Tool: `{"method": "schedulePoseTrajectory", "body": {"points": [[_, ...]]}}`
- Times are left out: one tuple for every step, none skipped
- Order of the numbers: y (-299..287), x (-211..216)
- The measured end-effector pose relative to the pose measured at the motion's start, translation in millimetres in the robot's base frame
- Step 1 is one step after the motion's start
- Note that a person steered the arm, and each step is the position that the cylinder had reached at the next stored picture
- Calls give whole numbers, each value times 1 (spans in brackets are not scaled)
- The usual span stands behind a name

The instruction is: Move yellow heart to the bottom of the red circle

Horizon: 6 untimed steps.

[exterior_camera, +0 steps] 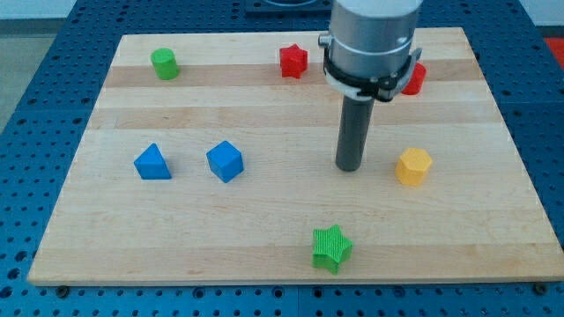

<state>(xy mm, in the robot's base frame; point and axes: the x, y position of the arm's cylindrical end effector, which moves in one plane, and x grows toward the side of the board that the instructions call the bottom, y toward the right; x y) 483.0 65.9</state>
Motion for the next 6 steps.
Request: {"method": "schedulePoseTrajectory", "body": {"points": [[-15,-11],[-40,-71],[-60,-121],[-60,-124],[-43,-148],[-2,-185]]}}
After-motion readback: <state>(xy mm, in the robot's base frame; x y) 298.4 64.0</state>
